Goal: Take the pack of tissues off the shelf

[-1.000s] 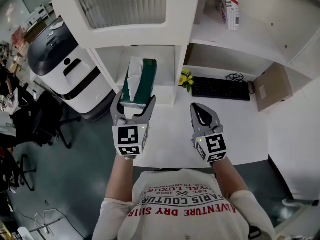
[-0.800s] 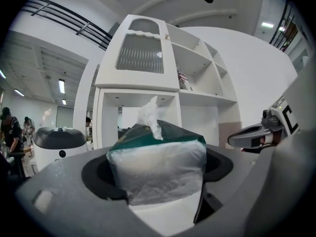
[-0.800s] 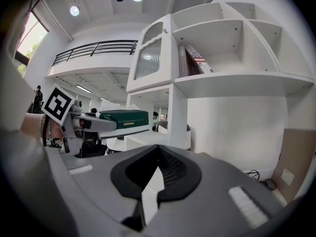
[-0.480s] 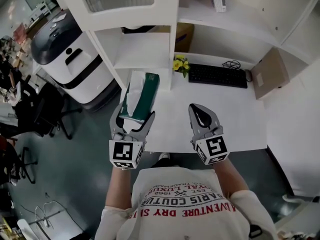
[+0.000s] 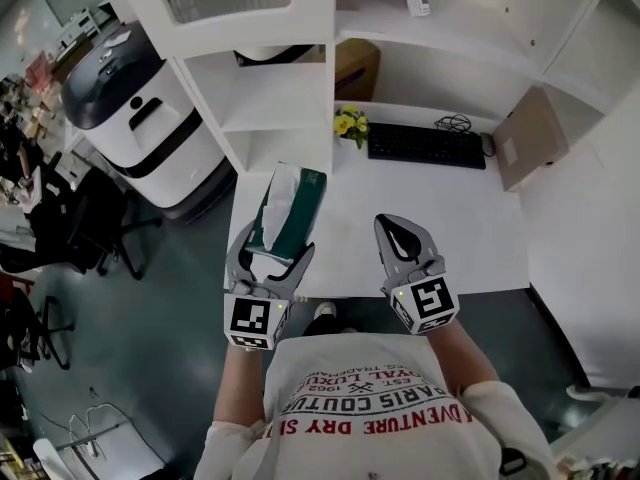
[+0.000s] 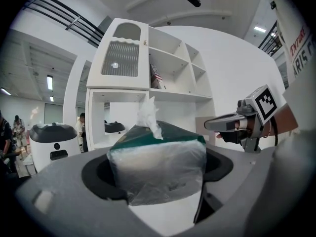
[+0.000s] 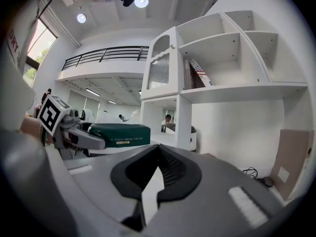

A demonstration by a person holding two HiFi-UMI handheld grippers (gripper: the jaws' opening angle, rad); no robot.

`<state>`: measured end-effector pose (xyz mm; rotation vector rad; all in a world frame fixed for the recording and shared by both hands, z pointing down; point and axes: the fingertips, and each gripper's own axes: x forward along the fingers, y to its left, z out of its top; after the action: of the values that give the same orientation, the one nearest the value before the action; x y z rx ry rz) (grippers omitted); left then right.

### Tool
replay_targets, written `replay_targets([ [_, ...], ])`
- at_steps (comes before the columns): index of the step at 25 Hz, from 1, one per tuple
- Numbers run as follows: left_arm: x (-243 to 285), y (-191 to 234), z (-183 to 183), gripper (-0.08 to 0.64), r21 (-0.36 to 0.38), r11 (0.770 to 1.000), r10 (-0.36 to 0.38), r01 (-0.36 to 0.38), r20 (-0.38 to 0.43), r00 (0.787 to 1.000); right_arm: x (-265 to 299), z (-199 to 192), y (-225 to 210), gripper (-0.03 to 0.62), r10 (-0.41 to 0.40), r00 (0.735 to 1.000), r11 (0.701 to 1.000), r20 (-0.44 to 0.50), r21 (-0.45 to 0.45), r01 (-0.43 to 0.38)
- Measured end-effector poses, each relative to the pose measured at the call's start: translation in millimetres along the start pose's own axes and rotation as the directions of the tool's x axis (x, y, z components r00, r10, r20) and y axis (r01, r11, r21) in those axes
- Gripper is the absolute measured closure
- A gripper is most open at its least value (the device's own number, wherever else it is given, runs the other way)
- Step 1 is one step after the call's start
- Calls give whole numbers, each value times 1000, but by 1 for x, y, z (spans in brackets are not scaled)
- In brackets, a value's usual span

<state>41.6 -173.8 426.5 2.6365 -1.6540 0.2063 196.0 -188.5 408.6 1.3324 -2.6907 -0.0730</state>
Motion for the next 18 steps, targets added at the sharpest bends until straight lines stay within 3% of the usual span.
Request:
replay_targets([
  [6,6,-10,5,129,28,999,-15,15,-2,1000,-4,-4,-4,592,14,1000,1000,-15,3,-14],
  [18,23,-16,12,129,9,999,-34,34,-11,999,0,-7,-7,592,55,998,998,-42,-13,-56],
])
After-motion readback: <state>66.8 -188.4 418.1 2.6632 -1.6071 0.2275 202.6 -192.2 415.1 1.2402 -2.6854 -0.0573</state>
